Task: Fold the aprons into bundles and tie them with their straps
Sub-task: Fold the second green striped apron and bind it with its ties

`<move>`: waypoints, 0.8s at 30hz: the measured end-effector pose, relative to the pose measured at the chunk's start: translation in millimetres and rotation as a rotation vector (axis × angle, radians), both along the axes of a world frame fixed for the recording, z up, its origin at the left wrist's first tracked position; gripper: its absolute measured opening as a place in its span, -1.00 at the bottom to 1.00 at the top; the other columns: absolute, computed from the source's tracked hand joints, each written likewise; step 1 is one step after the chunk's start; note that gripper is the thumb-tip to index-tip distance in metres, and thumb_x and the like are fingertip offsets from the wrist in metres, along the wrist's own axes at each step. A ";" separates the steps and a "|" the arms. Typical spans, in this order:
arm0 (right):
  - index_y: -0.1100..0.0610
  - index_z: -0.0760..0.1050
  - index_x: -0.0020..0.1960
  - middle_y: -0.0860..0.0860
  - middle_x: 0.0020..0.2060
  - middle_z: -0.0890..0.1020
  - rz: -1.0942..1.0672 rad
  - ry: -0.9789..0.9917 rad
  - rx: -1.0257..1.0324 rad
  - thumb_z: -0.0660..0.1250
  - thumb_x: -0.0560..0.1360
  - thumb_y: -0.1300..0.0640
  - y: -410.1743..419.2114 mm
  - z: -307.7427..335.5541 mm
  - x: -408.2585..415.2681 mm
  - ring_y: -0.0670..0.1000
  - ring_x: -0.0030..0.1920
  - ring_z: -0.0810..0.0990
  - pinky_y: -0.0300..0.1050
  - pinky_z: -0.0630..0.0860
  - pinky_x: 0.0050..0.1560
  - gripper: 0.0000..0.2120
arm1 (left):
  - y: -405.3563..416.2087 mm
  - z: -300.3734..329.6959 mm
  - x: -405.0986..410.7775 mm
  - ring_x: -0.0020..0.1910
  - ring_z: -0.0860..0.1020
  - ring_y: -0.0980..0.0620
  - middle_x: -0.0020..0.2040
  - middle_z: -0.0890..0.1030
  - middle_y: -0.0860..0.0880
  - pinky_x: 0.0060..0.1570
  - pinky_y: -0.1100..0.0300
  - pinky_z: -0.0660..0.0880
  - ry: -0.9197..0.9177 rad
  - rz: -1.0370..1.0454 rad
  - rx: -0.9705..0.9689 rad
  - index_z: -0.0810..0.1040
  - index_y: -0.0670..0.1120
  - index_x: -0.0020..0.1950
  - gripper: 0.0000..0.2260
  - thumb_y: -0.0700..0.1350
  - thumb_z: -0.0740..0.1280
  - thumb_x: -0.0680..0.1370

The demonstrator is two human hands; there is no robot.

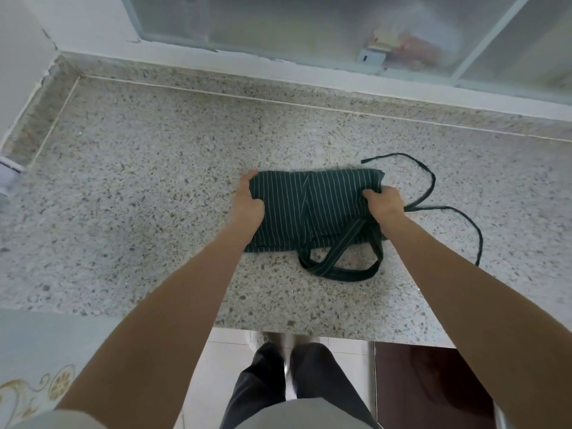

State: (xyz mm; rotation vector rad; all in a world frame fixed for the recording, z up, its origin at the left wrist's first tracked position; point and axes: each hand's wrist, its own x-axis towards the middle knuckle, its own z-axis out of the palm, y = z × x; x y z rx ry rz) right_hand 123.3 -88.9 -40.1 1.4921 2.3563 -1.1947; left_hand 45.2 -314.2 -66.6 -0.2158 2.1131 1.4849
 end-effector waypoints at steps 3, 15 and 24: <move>0.31 0.42 0.20 0.23 0.13 0.54 -0.097 0.042 -0.134 0.20 0.58 0.15 1.9 -0.7 4.9 0.17 0.04 0.51 0.15 0.50 0.14 -0.72 | 0.7 0.8 -1.9 -0.33 0.39 0.05 -0.04 0.47 0.01 -0.40 0.17 0.39 -0.034 0.025 0.025 0.21 0.17 0.43 -0.34 -0.45 -0.03 0.49; 0.09 -0.16 0.53 0.28 0.39 0.17 0.614 -0.301 0.806 0.41 0.38 0.28 -2.9 -17.5 14.8 0.23 0.34 0.28 0.10 0.39 0.22 -0.05 | 2.4 -9.8 -8.9 0.06 0.40 -0.02 0.50 0.13 -0.13 -0.11 0.05 0.50 0.077 -0.177 -0.232 0.05 0.14 0.51 -0.31 -0.41 0.06 0.49; -0.28 -0.35 0.46 -0.01 0.51 -0.29 1.111 -0.227 0.221 0.41 0.37 -0.23 -32.7 -24.1 -17.3 0.18 0.51 -0.24 0.40 0.07 0.36 0.03 | -9.1 -21.1 -2.2 0.32 0.33 -0.01 0.45 0.24 -0.04 0.09 0.22 0.39 0.130 -0.145 -0.102 0.07 0.07 0.52 -0.26 -0.47 0.15 0.45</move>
